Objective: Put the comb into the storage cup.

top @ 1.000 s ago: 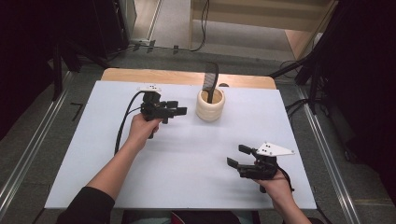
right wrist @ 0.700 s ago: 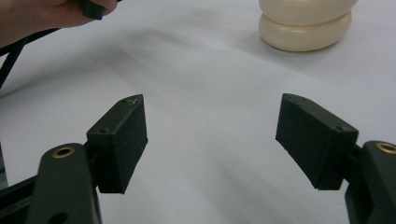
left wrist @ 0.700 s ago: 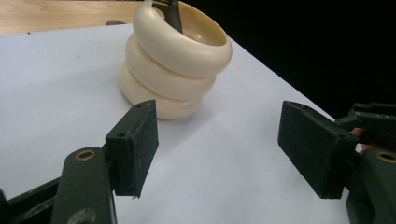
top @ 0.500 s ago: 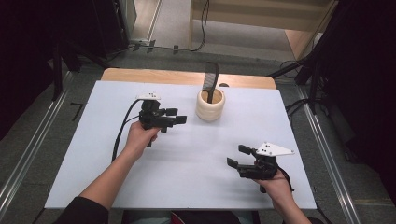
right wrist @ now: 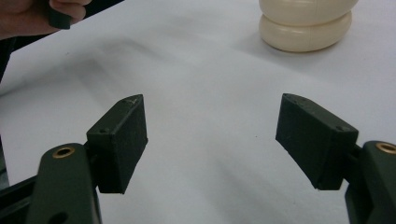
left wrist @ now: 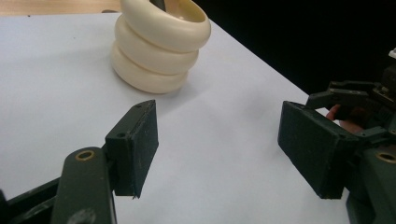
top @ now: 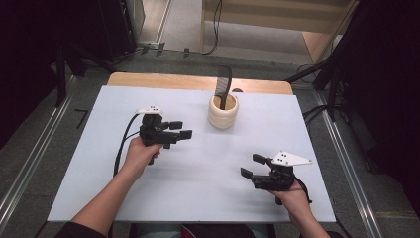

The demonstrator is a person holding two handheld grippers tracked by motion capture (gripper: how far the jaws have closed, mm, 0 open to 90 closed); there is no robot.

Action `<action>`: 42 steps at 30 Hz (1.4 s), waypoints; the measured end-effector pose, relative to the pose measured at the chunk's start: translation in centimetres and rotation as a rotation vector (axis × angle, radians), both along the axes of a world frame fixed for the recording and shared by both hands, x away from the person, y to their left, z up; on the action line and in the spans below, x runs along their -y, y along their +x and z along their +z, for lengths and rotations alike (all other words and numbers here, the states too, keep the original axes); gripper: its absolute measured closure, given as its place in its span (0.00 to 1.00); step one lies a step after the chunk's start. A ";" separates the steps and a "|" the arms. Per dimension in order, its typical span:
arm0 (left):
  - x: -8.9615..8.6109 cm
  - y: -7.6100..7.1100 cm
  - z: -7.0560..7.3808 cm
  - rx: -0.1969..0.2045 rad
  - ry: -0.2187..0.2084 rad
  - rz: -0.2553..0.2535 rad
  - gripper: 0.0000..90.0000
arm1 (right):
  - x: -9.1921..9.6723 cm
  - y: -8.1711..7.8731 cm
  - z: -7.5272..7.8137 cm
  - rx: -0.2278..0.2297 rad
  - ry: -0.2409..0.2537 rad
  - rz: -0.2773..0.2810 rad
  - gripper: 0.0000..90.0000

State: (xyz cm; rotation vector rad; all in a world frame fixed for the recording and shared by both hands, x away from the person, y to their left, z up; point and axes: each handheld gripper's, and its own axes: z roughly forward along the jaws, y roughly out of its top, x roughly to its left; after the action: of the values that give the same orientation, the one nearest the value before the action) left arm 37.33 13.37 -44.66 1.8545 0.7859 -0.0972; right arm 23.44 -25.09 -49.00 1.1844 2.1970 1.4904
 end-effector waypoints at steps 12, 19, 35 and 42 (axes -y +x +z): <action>-1.0 -2.1 0.1 0.016 0.059 -0.019 0.33 | 0.0 0.0 0.0 -0.004 -0.004 0.005 0.25; -1.5 -3.1 0.0 0.006 0.061 -0.021 0.33 | 0.0 0.0 0.0 -0.003 -0.003 0.003 0.26; -3.0 -4.9 -0.7 -0.022 0.087 -0.020 0.33 | 0.0 0.1 -0.1 -0.011 -0.004 0.002 0.25; -3.7 -5.6 -1.0 -0.027 0.091 -0.009 0.33 | 0.0 0.2 -0.2 -0.014 -0.008 0.005 0.26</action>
State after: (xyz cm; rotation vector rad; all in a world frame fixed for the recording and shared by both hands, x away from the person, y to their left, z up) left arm 31.75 17.10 -45.66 1.9466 0.8126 -0.0937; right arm 23.59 -25.11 -49.16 1.1909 2.2145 1.4787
